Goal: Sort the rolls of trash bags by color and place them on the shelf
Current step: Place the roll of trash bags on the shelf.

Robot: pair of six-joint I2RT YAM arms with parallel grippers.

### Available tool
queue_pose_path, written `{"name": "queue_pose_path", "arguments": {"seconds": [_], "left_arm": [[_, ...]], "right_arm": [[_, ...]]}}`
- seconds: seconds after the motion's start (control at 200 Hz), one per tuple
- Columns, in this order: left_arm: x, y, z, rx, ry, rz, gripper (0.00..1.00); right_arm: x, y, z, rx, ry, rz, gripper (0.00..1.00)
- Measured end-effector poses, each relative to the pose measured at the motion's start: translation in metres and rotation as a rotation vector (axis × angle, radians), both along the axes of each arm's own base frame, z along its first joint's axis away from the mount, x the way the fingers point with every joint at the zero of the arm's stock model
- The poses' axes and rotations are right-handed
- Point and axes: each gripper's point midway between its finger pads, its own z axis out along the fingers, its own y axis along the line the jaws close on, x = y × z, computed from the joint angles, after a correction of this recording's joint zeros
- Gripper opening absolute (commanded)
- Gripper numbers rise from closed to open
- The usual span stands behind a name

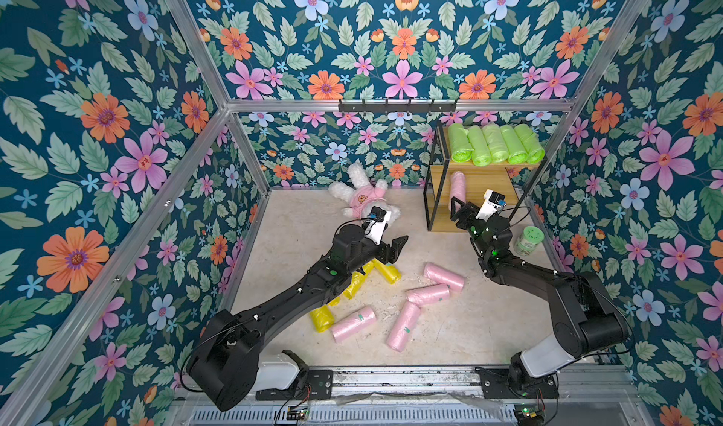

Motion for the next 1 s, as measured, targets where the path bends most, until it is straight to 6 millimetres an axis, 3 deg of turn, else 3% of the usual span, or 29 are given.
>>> {"name": "queue_pose_path", "arguments": {"seconds": [0.22,0.475,0.53,0.745,1.0], "left_arm": [[0.002,-0.002,-0.002,0.008,0.013,-0.005,0.82],[0.001,-0.005,-0.002,0.005,0.018,-0.019,0.82],[0.000,-0.005,-0.002,0.004,0.019,-0.022,0.82],[0.000,-0.005,-0.001,0.001,0.021,-0.023,0.82],[0.000,-0.006,-0.001,-0.003,0.027,-0.022,0.82]], "right_arm": [[0.020,0.000,0.003,-0.009,0.042,-0.028,0.79],[0.036,-0.001,-0.012,-0.022,0.108,-0.058,0.68],[0.037,0.000,-0.024,-0.025,0.143,-0.056,0.65],[0.041,0.004,-0.023,-0.012,0.140,-0.039,0.55],[0.044,0.013,-0.021,0.018,0.139,0.000,0.54]]}}
